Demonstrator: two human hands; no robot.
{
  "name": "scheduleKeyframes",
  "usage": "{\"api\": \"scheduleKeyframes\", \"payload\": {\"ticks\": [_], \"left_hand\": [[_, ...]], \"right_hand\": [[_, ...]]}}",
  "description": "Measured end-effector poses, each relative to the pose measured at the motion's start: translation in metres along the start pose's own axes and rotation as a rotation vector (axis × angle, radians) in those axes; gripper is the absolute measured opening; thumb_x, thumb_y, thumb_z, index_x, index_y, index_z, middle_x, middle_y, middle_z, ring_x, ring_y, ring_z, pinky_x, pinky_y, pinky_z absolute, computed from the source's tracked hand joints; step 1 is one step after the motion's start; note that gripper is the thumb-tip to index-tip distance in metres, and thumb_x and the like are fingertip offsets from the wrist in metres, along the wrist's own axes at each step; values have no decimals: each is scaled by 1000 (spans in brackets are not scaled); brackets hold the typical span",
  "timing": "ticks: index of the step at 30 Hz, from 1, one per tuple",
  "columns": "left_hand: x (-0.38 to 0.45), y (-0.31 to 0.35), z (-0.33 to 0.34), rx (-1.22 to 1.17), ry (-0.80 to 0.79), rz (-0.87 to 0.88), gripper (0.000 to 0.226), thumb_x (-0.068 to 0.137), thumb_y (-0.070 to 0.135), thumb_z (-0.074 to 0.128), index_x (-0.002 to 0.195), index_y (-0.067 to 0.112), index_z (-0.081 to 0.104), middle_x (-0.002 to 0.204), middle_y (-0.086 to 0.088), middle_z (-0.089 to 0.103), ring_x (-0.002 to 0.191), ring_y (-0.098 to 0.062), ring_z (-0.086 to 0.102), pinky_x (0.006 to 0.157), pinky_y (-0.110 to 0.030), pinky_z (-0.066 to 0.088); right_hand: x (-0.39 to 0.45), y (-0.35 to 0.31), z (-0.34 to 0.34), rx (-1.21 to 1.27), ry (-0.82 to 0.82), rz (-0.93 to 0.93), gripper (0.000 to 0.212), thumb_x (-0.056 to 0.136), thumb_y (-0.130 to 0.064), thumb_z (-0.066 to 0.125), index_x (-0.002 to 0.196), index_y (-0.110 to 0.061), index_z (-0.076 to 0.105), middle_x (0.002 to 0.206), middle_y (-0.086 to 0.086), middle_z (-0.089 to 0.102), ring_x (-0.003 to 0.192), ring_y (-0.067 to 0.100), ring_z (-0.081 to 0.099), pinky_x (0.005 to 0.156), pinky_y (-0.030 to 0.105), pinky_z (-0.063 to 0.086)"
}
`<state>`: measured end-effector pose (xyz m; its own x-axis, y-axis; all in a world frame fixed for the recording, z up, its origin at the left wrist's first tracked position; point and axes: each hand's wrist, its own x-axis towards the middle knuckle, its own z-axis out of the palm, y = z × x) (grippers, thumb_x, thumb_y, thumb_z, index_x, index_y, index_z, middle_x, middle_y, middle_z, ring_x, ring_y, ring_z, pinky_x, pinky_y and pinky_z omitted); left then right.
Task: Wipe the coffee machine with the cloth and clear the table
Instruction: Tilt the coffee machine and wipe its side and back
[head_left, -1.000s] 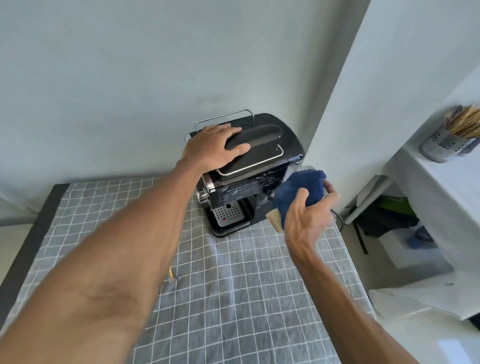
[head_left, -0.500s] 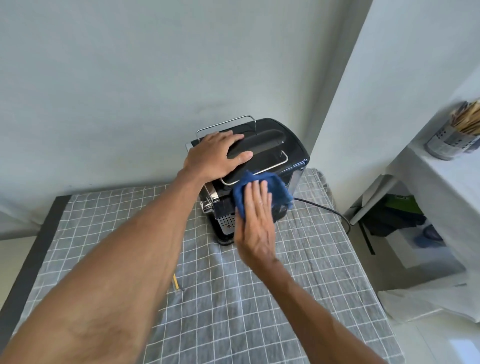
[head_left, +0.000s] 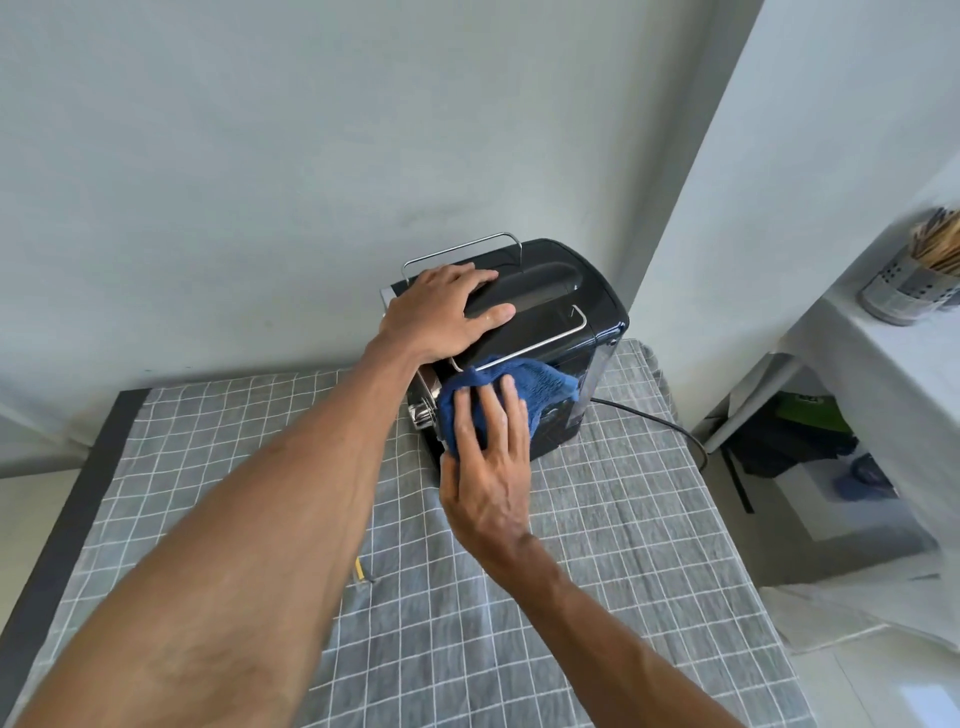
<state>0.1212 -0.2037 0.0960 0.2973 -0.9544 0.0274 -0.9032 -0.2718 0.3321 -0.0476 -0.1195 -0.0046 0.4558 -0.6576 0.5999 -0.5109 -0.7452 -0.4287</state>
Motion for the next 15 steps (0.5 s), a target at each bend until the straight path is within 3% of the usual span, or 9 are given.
{"api": "scheduleKeyframes", "payload": {"ticks": [4,9,15], "left_hand": [[-1,0,-1,-4,-4,3,74,89,83,39,152,46,40,163,9,35,151,-18,29,116,-53,36],[1,-3,0,5,-25,6,75,90,83,37,154,44,37,164,7,33,152,-20,27,117,-53,33],[7,-7,-8,-45,-137,-12,73,93,76,44,157,43,32,168,4,26,155,-22,18,124,-51,21]], "right_hand": [[9,26,-12,-91,31,-25,55,92,-25,52,146,-14,55,150,13,41,146,37,35,121,62,27],[6,-4,0,-41,25,62,60,90,-14,49,149,-3,50,158,20,42,154,43,22,127,56,18],[20,-8,-2,-27,-29,-44,59,93,-13,55,152,-12,50,156,13,47,152,42,28,125,58,21]]}}
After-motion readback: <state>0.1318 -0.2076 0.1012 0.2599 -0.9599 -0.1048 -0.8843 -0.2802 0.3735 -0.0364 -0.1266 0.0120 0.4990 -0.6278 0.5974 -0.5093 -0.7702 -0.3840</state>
